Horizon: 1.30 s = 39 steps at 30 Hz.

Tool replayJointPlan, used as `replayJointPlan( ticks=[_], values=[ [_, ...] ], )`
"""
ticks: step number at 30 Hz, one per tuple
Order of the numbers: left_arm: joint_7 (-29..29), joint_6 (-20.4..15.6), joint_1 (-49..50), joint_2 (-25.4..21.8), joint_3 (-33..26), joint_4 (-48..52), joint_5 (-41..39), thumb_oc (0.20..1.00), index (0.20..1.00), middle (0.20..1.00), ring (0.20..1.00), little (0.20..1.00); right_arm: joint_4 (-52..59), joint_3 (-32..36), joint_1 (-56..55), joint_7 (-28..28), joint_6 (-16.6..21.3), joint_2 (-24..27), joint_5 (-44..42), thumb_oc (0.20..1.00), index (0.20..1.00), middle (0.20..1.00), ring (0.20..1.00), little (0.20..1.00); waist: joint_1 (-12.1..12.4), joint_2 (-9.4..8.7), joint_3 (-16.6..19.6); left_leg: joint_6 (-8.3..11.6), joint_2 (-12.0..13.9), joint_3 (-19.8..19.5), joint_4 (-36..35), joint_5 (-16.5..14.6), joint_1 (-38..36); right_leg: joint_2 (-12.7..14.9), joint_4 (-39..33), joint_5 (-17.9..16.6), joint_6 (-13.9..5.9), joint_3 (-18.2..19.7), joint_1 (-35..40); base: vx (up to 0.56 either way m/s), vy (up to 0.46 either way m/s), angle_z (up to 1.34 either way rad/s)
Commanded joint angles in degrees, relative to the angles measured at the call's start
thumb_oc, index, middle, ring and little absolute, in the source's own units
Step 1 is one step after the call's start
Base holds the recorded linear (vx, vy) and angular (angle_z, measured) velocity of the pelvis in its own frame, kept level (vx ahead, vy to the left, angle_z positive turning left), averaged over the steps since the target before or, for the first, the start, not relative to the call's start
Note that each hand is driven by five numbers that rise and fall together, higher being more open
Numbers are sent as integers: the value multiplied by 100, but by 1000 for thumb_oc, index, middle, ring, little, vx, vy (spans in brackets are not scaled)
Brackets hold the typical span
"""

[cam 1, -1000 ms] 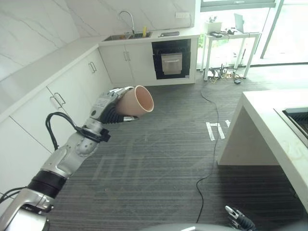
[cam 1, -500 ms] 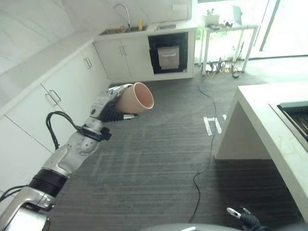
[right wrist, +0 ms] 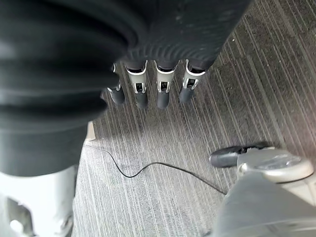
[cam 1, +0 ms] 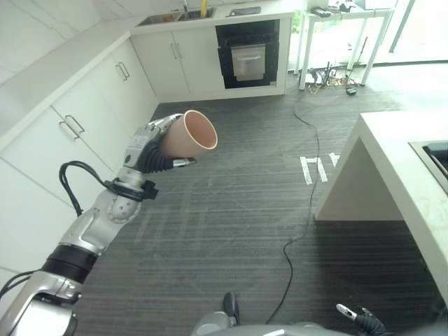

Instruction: Place the dishes in the dishwasher.

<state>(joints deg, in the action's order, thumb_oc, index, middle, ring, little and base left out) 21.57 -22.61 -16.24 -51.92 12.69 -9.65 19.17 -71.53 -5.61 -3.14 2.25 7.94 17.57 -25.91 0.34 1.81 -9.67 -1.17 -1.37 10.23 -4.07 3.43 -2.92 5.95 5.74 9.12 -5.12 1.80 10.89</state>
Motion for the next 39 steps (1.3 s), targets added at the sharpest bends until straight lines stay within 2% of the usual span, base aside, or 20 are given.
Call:
replayJointPlan(
  ticks=[1,2,3,4,5,7,12,15,17,18,19,22,24,26,28,31,33,36,37,39],
  values=[
    [-197,-166,-317,-279,-396,133,-246,200,200,200,200,200,7,120,61,-239,141,-101,-113,1000,1000,1000,1000,1000,-202,36,394,-122,-29,-234,36,-107,343,-406,2149,-931,-457,-266,-374,418,225,-39],
    [-200,-105,-419,-326,-272,147,-240,200,200,200,200,200,75,177,3,-247,177,-139,-175,1000,1000,1000,1000,1000,-271,99,390,-160,-34,-252,55,-187,249,-495,2804,-1071,-481,-263,-705,523,321,5],
    [-237,50,-585,-360,-59,166,-277,200,200,200,200,200,114,192,-21,-242,219,-183,-237,1000,1000,1000,1000,1000,-346,192,364,-216,-58,-194,43,-339,-29,-323,3651,-1395,-443,-586,-1417,436,224,28],
    [-213,103,-634,-344,11,163,-287,200,200,200,200,200,87,205,-14,-203,250,-181,-249,1000,1000,1000,1000,1000,-399,219,342,-218,-69,-218,-2,-363,-165,-335,3518,-1281,-403,-647,-1680,542,170,51],
    [-208,177,-705,-306,84,192,-286,200,200,200,200,200,69,227,-38,-153,289,-191,-223,1000,1000,1000,1000,1000,-510,177,298,-207,-131,-298,-4,-403,-333,-396,3038,-1079,-373,-633,-1766,443,21,38],
    [-276,175,-836,-296,156,205,-307,200,200,200,200,200,80,262,-111,-129,340,-193,-230,1000,1000,1000,1000,1000,-627,150,278,-208,-146,-399,-12,-482,-470,-433,2283,-1182,-353,-553,-1870,371,-55,15],
    [-493,178,-1017,-281,253,378,-284,200,200,200,200,200,84,451,-150,79,221,-82,-510,1000,1000,1000,1000,1000,-807,-51,140,-87,-84,-514,91,-1057,-1001,375,-1060,-1960,-600,-860,-2110,456,-189,60],
    [-462,-102,-729,-284,52,455,-254,200,200,200,200,200,86,545,-39,124,57,-45,-463,1000,1000,1000,1000,1000,-704,-86,155,-139,-79,-415,285,-1441,-1261,437,-1074,-2044,-644,-1169,-2133,390,-185,32],
    [-486,-201,-543,-215,-93,541,-238,200,200,200,200,200,42,553,-29,128,73,-57,-477,1000,1000,1000,1000,1000,-690,-126,215,-176,-118,-502,523,-1684,-1336,414,-1037,-2109,-623,-1065,-2025,461,-204,-9],
    [-492,-196,-352,-58,-161,616,-188,200,200,200,200,200,13,504,-29,48,85,-75,-537,1000,1000,1000,1000,1000,-782,-137,335,-170,-56,-580,742,-1938,-1539,307,-615,-2143,-582,-753,-1992,596,-261,-7],
    [-483,-205,-266,-4,-207,629,-146,200,200,200,200,200,29,491,-38,26,86,-70,-576,1000,1000,1000,1000,1000,-813,-105,377,-116,21,-565,824,-1915,-1622,228,-426,-2067,-546,-719,-2030,612,-273,45],
    [-371,-55,41,5,-476,795,-75,200,200,200,200,200,274,259,-29,70,96,26,-341,1000,1000,1000,1000,1000,-855,-5,546,375,519,-455,2127,-702,-1446,-214,-311,-1606,-91,-679,-1718,512,-331,6],
    [-270,-60,115,-2,-537,819,-115,200,200,200,200,200,312,158,3,70,105,76,-298,1000,1000,1000,1000,1000,-808,-7,553,507,547,-515,2870,-297,-1206,-322,-326,-1475,60,-630,-1539,296,-237,-58],
    [-230,-107,186,24,-632,895,-240,200,200,200,200,200,314,99,61,52,157,156,-287,1000,1000,1000,1000,1000,-647,-135,488,545,520,-492,4193,-64,-372,-350,-351,-1270,295,-595,-1155,376,-289,-56],
    [-279,-144,216,58,-666,941,-226,200,200,200,200,200,298,118,96,36,180,182,-356,1000,1000,1000,1000,1000,-528,-168,389,454,517,-542,4568,-298,112,-358,-380,-1194,330,-618,-941,259,-135,-29],
    [-285,-169,273,78,-728,1016,-185,200,200,200,200,200,294,182,246,102,114,247,-361,1000,1000,1000,1000,1000,-302,-200,274,252,205,-531,3680,-659,627,-367,-481,-994,258,-610,-577,312,17,-38],
    [-179,-184,265,100,-691,953,-163,200,200,200,200,200,286,174,294,52,96,205,-307,1000,1000,1000,1000,1000,-282,-191,243,260,308,-241,2141,-565,424,-400,-588,-873,177,-609,-392,363,129,-68],
    [-144,-191,276,212,-646,929,-54,200,200,200,200,200,278,160,279,-54,2,198,-471,1000,1000,1000,1000,1000,-162,-126,206,448,295,-525,567,-120,510,-487,-826,-764,111,-443,-92,412,173,-21],
    [-90,-361,323,364,-614,856,126,200,200,200,200,200,136,308,181,-68,18,181,-444,1000,1000,1000,1000,1000,-115,-51,158,689,494,-15,-19,537,811,-462,-1020,-611,64,-594,367,531,224,-33],
    [-41,-495,296,385,-609,740,124,200,200,200,200,200,72,361,128,-110,25,140,-401,1000,1000,1000,1000,1000,-173,-35,186,665,572,446,-3,550,813,-393,-1027,-517,20,-786,491,416,200,-31]
  ],
)
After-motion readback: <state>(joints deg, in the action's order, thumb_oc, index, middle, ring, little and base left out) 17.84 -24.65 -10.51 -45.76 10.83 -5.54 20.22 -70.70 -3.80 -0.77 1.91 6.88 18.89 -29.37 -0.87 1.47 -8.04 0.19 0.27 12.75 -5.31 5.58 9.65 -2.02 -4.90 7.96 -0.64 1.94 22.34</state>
